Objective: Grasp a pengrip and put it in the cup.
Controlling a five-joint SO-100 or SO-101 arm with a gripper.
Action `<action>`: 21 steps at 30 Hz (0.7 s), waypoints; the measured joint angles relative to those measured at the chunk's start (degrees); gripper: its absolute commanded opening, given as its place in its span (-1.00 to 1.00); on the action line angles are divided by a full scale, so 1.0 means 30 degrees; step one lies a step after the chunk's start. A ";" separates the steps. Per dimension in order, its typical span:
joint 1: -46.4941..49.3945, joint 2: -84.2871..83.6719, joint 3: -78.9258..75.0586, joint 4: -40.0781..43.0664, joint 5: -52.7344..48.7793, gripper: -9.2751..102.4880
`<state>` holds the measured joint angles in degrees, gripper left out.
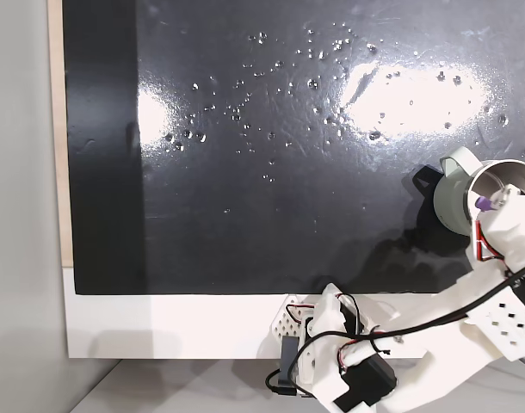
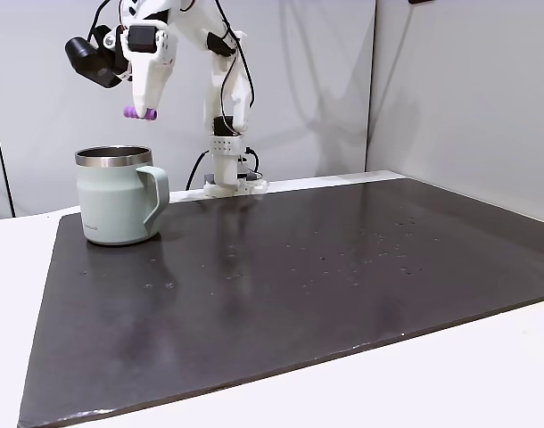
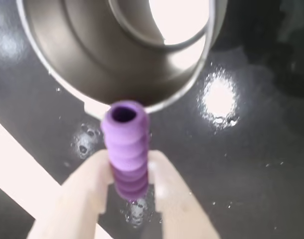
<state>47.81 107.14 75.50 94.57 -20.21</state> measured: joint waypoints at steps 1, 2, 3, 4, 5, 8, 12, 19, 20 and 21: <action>0.0176 -0.0117 0.0000 -0.0117 -0.0264 -0.83; 0.0322 -0.0205 0.0000 -0.0234 -0.0469 -0.83; 0.0381 -0.0381 0.0000 -0.0322 -0.0645 -0.83; 0.0498 -0.0586 0.0000 -0.0410 -0.0762 -0.83; 0.0615 -0.0820 0.0000 -0.0439 -0.0850 -0.83; 0.0996 -0.1758 -0.0176 -0.0469 -0.1025 -0.83; 0.1260 -0.2754 -0.0967 -0.0615 -0.1084 -0.83; 0.1465 -0.2988 -0.1143 -0.0937 -0.0850 -0.58; 0.1523 -0.2988 -0.1143 -0.0996 -0.0732 -0.50; 0.1611 -0.2988 -0.1143 -0.1055 -0.0674 -0.44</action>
<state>52.65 98.17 72.07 91.41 -22.24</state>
